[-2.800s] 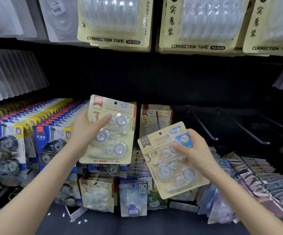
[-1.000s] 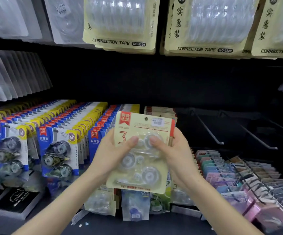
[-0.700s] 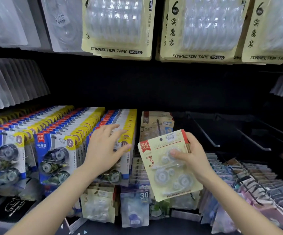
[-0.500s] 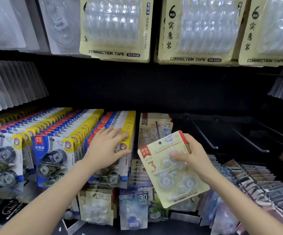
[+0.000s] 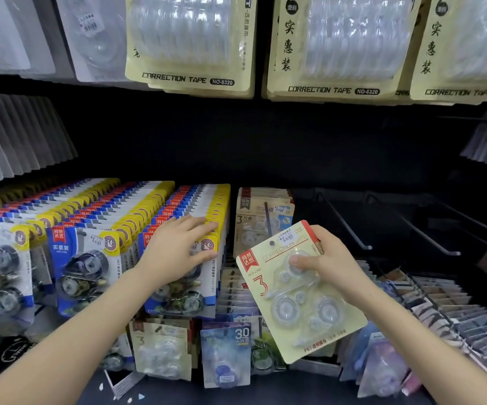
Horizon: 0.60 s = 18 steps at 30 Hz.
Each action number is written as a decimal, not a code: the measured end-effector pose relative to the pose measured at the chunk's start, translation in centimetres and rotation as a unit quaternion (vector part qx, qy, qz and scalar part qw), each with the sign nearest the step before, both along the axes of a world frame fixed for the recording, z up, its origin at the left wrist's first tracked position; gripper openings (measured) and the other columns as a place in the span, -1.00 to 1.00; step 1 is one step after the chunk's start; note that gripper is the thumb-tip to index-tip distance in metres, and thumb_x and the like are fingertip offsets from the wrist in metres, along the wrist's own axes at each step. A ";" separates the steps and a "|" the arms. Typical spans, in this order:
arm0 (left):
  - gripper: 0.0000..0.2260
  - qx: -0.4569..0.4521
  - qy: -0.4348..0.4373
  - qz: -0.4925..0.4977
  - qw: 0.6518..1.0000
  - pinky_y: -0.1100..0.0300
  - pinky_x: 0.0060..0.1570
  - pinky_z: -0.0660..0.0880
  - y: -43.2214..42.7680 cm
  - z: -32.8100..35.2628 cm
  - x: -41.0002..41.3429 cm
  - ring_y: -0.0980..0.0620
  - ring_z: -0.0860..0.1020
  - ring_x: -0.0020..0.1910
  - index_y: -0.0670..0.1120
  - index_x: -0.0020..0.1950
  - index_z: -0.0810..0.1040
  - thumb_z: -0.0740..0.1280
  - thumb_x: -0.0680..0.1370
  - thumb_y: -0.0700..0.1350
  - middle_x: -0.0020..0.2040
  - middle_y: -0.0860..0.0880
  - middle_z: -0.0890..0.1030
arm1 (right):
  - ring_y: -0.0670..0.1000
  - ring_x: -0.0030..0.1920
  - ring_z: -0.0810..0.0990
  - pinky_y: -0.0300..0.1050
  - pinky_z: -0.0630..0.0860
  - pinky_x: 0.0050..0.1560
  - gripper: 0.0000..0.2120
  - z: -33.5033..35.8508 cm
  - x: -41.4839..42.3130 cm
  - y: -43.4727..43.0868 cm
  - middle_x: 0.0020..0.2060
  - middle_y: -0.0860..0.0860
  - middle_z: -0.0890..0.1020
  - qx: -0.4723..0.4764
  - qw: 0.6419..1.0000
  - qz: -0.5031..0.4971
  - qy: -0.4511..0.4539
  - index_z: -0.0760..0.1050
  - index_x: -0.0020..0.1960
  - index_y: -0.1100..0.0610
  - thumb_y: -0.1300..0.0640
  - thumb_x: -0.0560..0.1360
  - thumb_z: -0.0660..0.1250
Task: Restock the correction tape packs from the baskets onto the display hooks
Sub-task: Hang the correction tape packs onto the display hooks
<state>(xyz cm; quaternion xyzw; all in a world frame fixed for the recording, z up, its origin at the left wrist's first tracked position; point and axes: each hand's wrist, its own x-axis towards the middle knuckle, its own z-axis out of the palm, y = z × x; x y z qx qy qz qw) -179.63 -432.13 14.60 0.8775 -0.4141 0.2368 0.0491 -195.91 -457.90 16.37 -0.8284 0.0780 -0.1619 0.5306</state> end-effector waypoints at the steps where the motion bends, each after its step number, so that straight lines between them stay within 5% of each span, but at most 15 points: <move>1: -0.30 -0.005 0.003 -0.001 1.000 -0.16 0.10 0.55 0.0 -0.2 0.0 -0.18 0.63 0.16 -0.01 0.31 0.59 -0.08 0.55 0.42 0.22 -0.10 0.64 | -0.11 -0.02 0.65 -0.16 0.55 -0.03 -0.70 -0.3 0.3 -0.1 -0.04 -0.09 0.68 0.004 1.000 0.001 -0.002 0.49 0.10 -0.06 0.22 0.46 0.45; 8: -0.19 -0.172 0.066 0.025 0.983 -0.04 0.24 0.40 -0.3 0.4 -0.5 -0.10 0.56 0.26 0.02 0.37 0.55 -0.17 0.50 0.49 0.26 -0.04 0.62 | 0.02 0.01 0.71 -0.12 0.62 -0.09 -0.72 -2.9 4.1 -1.2 0.03 0.05 0.71 0.181 0.983 0.007 -0.021 0.50 0.23 0.15 0.25 0.53 0.37; 11: -0.09 -0.147 0.088 0.072 0.983 -0.16 0.47 0.11 -0.3 0.3 0.1 -0.06 0.39 0.45 0.12 0.38 0.52 -0.28 0.38 0.57 0.40 0.00 0.50 | 0.07 0.02 0.71 0.00 0.64 -0.01 -0.67 -3.7 6.6 -1.5 0.06 0.10 0.70 0.241 0.970 -0.007 -0.029 0.49 0.26 0.18 0.25 0.51 0.40; 18: -0.05 -0.109 0.098 0.084 0.986 -0.16 0.51 0.07 -0.3 0.3 0.3 0.00 0.28 0.52 0.19 0.42 0.45 -0.38 0.33 0.57 0.48 0.09 0.40 | -0.06 -0.12 0.69 -0.25 0.60 -0.27 -0.73 -3.7 11.5 -2.4 -0.01 0.06 0.68 0.236 0.968 -0.071 -0.049 0.50 0.19 0.18 0.32 0.51 0.40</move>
